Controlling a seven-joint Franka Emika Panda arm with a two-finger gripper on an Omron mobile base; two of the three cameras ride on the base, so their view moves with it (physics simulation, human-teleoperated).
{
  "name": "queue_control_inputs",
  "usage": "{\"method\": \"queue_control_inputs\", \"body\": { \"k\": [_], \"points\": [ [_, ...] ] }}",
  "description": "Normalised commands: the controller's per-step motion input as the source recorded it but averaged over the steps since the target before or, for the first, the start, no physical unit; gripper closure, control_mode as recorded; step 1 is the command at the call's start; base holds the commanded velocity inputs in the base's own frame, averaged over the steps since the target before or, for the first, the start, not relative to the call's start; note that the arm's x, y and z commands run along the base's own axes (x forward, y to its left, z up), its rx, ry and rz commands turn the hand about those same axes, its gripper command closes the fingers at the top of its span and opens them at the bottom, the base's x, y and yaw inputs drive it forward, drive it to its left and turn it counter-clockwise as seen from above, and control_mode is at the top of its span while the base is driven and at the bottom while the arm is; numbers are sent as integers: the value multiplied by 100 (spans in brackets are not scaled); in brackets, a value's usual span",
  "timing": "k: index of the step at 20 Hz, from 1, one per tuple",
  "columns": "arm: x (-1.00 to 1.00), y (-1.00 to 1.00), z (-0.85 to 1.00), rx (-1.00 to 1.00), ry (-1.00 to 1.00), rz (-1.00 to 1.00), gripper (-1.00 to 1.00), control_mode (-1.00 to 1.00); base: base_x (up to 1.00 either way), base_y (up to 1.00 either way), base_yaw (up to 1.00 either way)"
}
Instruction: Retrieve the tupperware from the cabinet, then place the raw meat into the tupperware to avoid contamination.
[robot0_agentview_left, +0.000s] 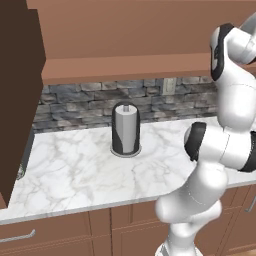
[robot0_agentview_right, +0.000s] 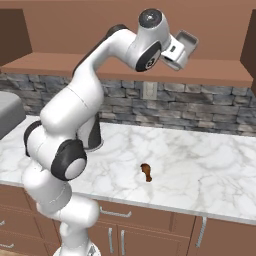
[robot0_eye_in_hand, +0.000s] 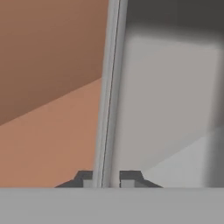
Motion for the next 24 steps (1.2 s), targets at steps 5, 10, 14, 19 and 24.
{"method": "queue_control_inputs", "body": {
  "k": [5, 10, 14, 19, 24],
  "points": [
    [-62, 29, -4, -5, 0, 0, 100, -100, 0, 0, 0],
    [-62, 31, -13, -6, 0, 0, 100, -100, 0, 0, 0],
    [-62, 30, -26, -6, 0, 0, 100, -100, 0, 0, 0],
    [-62, 28, -20, -6, 5, 1, 100, -100, 0, 0, 0],
    [-62, 26, -30, -6, 9, 1, 100, -100, 0, 0, 0]
  ]
}}
